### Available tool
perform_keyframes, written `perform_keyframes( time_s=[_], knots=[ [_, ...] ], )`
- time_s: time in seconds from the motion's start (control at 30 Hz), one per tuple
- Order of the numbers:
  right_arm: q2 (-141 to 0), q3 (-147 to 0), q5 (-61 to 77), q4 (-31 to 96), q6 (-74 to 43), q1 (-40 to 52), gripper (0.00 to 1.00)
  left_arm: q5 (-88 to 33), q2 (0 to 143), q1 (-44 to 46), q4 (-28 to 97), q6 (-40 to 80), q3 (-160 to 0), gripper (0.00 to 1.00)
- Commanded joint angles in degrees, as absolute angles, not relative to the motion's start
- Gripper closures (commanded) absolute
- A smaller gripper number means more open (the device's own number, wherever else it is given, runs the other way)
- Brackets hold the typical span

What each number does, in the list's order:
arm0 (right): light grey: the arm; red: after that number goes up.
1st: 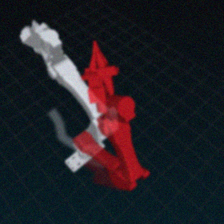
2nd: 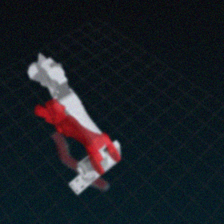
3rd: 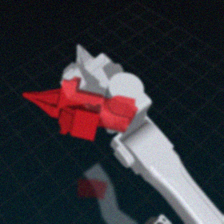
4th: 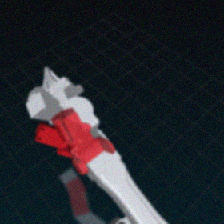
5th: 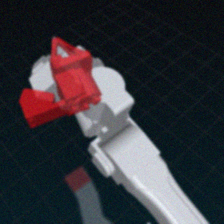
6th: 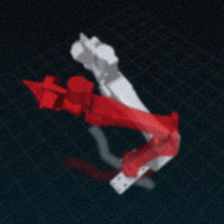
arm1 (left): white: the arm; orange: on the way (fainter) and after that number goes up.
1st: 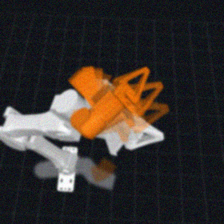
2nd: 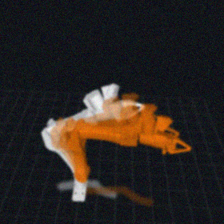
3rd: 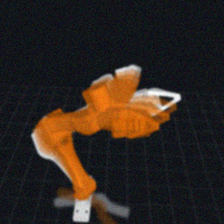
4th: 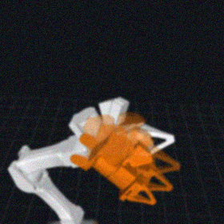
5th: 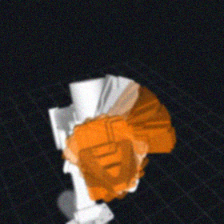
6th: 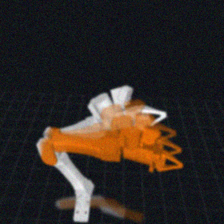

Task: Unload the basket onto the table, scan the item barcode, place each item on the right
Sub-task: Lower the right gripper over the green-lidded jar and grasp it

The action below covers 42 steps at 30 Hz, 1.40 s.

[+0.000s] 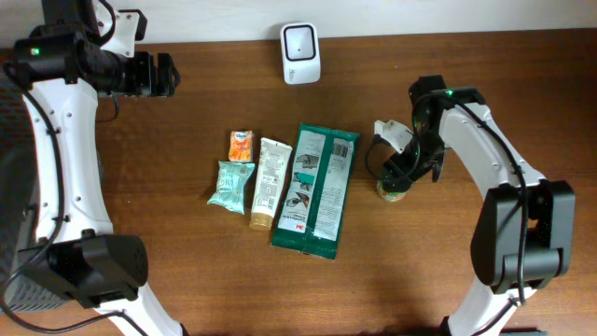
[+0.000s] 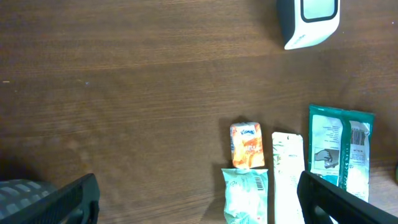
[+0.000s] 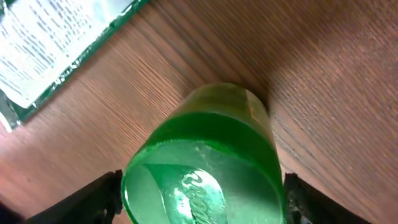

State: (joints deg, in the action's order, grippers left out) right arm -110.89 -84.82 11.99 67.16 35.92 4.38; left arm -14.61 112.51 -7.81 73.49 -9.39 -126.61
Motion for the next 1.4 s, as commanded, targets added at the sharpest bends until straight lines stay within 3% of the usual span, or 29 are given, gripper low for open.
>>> perform_keyframes(
  time_s=[0.0, 0.1, 0.23, 0.37, 0.6, 0.67, 0.8, 1.07, 1.37],
  knots=[
    [-110.65, -84.44, 12.88, 67.00, 32.71, 4.43, 0.13, -15.25, 112.16, -8.05, 73.41, -10.11, -126.91, 0.01],
    [-110.63, -86.15, 12.91, 67.59, 24.21, 4.36, 0.11, -15.25, 112.16, -8.05, 73.41, -10.11, -126.91, 0.01],
    [-110.63, -92.09, 11.31, 71.42, -0.64, 5.69, 0.08, -15.25, 112.16, -8.05, 73.41, -10.11, -126.91, 0.01],
    [-110.65, -89.69, 7.77, 68.93, -12.10, 8.19, 0.02, -15.25, 112.16, -8.05, 73.41, -10.11, -126.91, 0.01],
    [-110.65, -88.66, 3.68, 66.83, -8.88, 9.32, 0.02, -15.25, 112.16, -8.05, 73.41, -10.11, -126.91, 0.01],
    [-110.76, -88.66, -0.84, 67.51, -12.40, 9.26, 0.01, -15.25, 112.16, -8.05, 73.41, -10.11, -126.91, 0.01],
    [-110.80, -88.16, -0.47, 67.88, -19.99, 9.39, 0.08, -15.25, 112.16, -8.05, 73.41, -10.11, -126.91, 0.01],
    [-110.80, -83.83, 0.82, 65.54, -17.06, 9.37, 0.08, -15.25, 112.16, -8.05, 73.41, -10.11, -126.91, 0.01],
    [-110.80, -83.83, 0.80, 65.06, -16.78, 9.37, 0.24, -15.25, 112.16, -8.05, 73.41, -10.11, -126.91, 0.01]
  ],
)
